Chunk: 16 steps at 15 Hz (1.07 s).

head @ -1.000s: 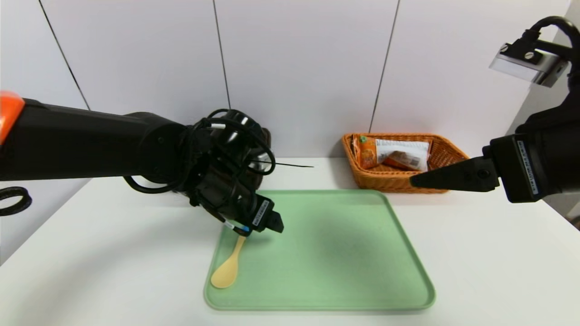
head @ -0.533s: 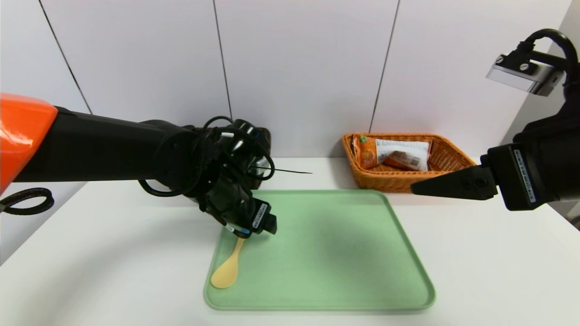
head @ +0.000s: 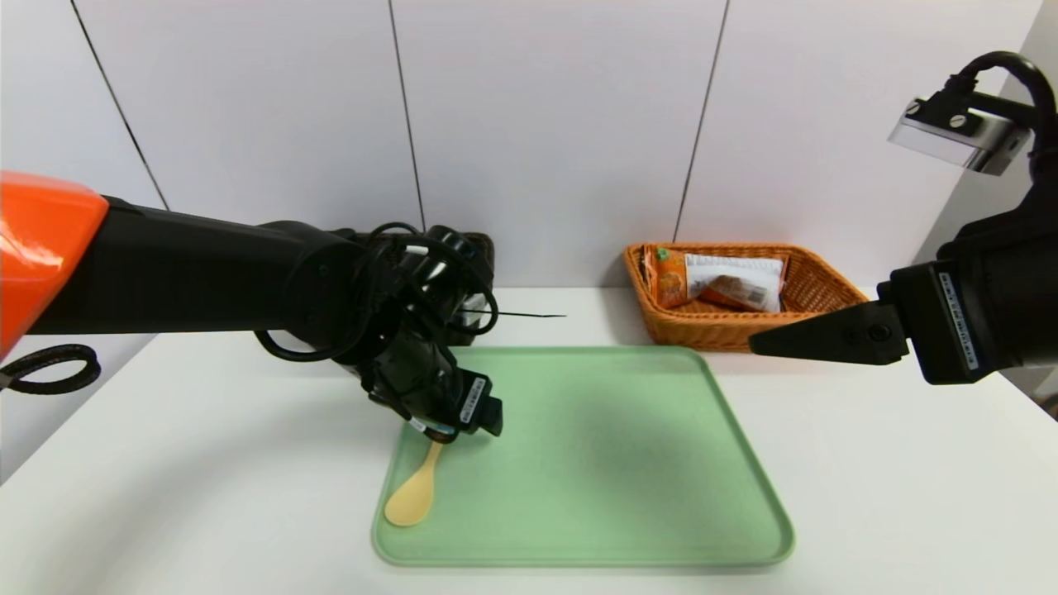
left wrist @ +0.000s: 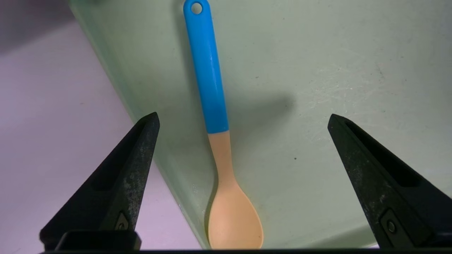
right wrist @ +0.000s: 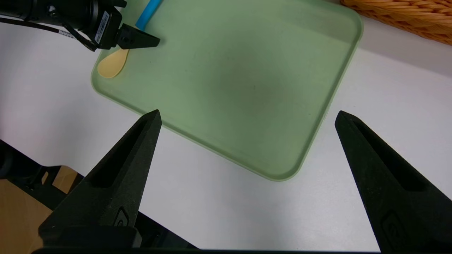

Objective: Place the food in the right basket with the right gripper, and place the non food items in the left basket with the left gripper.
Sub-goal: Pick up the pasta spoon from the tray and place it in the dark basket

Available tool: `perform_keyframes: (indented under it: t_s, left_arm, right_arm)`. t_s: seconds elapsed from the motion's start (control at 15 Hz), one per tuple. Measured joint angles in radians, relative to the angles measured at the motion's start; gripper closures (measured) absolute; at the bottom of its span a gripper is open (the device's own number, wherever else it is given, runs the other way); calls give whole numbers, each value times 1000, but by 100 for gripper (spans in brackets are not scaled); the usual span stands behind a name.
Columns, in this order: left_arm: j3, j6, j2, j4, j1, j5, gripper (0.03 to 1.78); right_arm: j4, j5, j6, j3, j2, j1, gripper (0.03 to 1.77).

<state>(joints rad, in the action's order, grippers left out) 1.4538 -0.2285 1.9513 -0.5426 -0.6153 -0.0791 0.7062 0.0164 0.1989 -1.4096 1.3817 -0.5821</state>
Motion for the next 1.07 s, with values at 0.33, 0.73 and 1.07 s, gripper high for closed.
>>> perform_keyframes:
  t_s: [0.33,0.73,1.07]
  left_arm:
    - [-7,-23,17,0,-5,0,12]
    - [-14,-45,39,0,-6,4,12]
    - [-17,-45,49,1,-6,6,12]
  right_arm:
    - [1,-1,1,3,-4,0,11]
    - [2,-2,1,4,-4,0,11]
    - [1,-1,1,4,-1,0,11]
